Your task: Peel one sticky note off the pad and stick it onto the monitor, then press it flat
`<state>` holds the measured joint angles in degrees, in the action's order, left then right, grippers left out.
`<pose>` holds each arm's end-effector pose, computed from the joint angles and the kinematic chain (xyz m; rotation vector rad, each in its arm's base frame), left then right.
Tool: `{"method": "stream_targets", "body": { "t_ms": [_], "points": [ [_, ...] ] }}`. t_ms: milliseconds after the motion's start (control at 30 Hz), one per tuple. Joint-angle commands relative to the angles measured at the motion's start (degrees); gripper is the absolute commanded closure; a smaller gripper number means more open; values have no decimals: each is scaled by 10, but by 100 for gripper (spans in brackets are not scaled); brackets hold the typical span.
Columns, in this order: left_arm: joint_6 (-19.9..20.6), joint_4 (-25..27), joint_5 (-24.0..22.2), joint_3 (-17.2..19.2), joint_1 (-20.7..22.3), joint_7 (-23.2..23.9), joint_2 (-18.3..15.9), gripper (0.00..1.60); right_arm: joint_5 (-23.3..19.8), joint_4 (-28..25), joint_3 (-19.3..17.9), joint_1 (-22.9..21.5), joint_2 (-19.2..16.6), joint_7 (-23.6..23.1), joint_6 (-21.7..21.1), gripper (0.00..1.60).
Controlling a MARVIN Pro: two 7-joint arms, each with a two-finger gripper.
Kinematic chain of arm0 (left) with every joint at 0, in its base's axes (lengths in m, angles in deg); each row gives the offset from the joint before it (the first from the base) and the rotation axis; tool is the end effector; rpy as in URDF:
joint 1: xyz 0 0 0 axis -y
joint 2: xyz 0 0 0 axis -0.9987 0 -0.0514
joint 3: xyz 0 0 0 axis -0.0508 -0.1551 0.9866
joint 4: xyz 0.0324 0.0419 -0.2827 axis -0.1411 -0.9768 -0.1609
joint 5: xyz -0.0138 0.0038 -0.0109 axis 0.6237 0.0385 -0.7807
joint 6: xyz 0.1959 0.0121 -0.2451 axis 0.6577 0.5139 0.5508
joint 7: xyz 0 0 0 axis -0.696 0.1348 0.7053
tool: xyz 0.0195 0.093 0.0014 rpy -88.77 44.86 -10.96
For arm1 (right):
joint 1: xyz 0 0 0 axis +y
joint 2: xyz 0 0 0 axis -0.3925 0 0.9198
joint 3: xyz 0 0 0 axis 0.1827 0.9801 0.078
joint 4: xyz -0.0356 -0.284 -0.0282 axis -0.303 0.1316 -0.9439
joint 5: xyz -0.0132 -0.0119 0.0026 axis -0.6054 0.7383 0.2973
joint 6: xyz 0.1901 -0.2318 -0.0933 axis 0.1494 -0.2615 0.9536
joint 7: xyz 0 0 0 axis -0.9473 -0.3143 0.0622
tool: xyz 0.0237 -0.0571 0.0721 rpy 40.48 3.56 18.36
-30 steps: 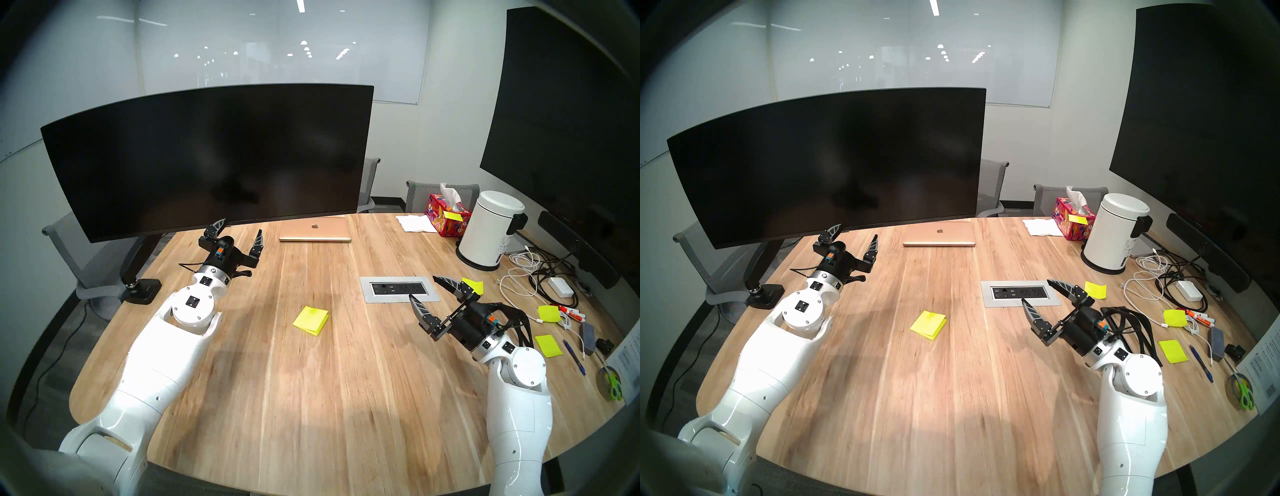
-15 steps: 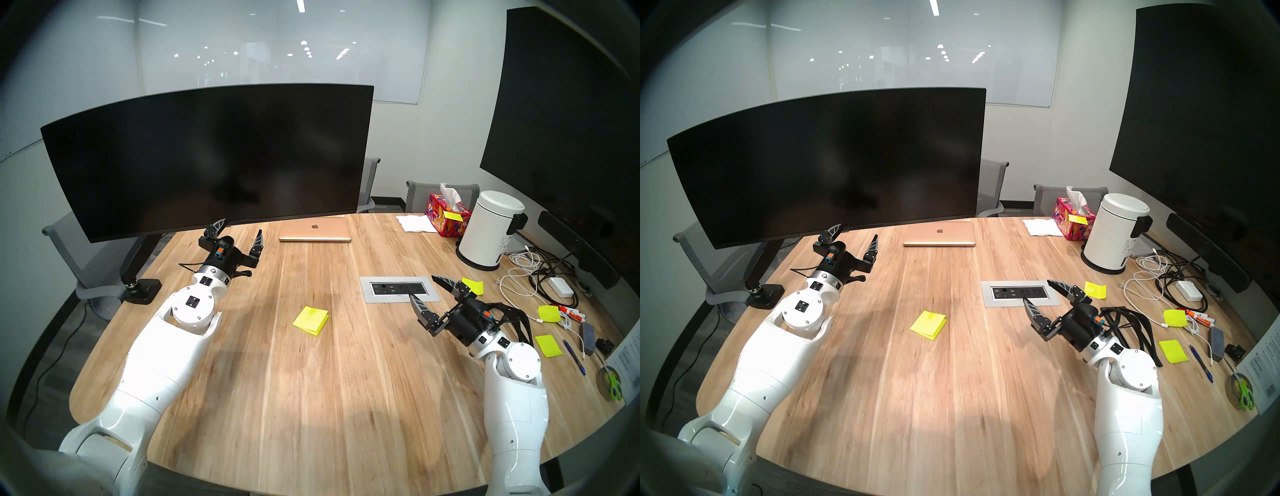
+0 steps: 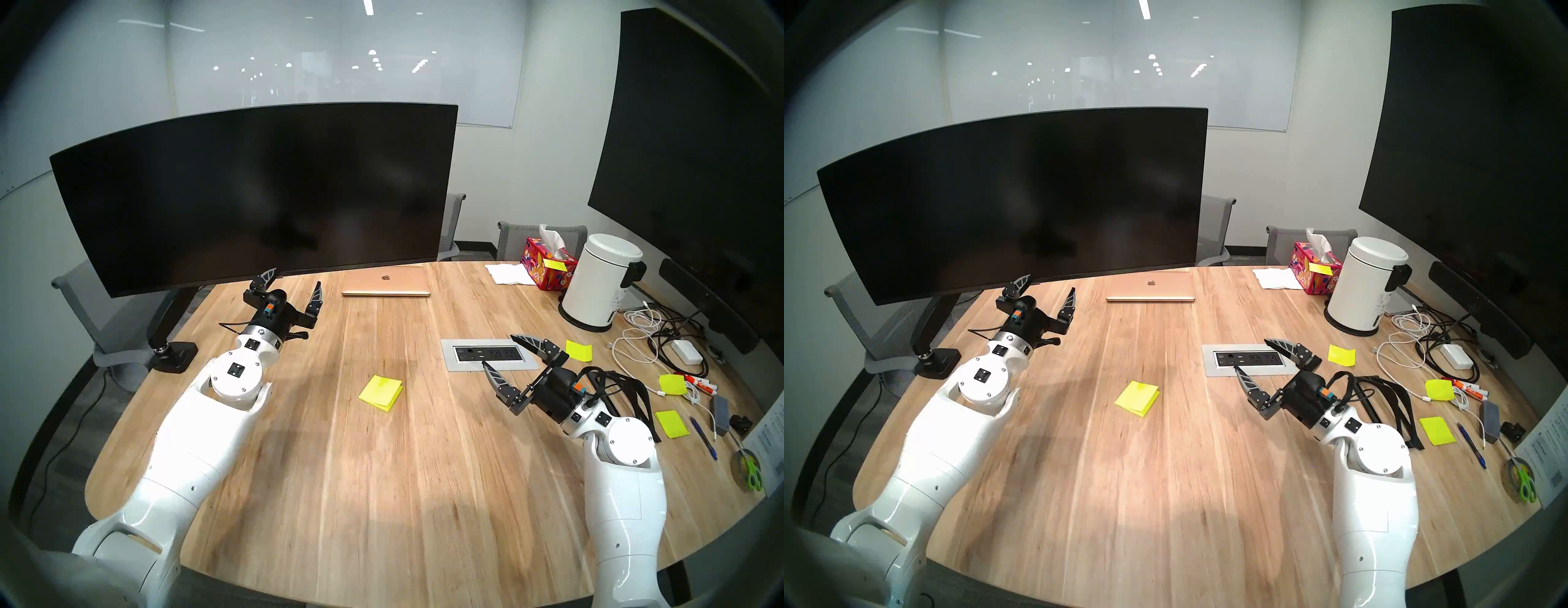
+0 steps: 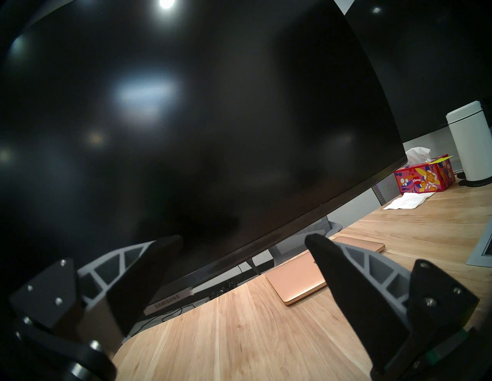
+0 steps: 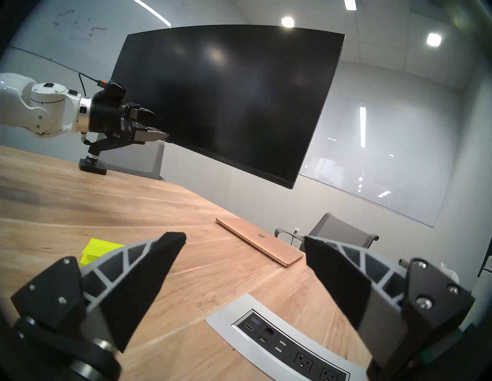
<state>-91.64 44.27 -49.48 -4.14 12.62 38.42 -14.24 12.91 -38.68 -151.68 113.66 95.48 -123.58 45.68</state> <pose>0.4910 0.0570 -0.2346 -1.7475 0.5395 -2.3498 0.3807 -0.0858 -0.2868 -1.6499 -1.0537 -2.2072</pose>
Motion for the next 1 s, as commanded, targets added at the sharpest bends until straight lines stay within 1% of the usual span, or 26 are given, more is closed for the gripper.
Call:
{"method": "stream_targets", "body": {
  "t_ms": [0, 167, 367, 500, 533, 633, 767, 967],
  "points": [
    [-1, 7, 0, 0, 5, 0, 2, 0, 9, -30, 13, 11, 18, 7, 9, 0],
    [-1, 7, 0, 0, 5, 0, 2, 0, 28, -37, 25, 17, 29, 16, 11, 0],
    [-1, 7, 0, 0, 5, 0, 2, 0, 45, -50, 37, 26, 47, 29, 4, 0],
    [-1, 7, 0, 0, 5, 0, 2, 0, 49, -54, 38, 31, 55, 37, -12, 0],
    [-1, 7, 0, 0, 5, 0, 2, 0, 42, -52, 35, 31, 62, 40, -25, 0],
    [-1, 7, 0, 0, 5, 0, 2, 0, 52, -44, 34, 24, 63, 50, -29, 0],
    [-1, 7, 0, 0, 5, 0, 2, 0, 54, -43, 36, 23, 62, 53, -33, 0],
    [-1, 7, 0, 0, 5, 0, 2, 0, 72, -46, 52, 19, 71, 63, -35, 0]
  ]
}}
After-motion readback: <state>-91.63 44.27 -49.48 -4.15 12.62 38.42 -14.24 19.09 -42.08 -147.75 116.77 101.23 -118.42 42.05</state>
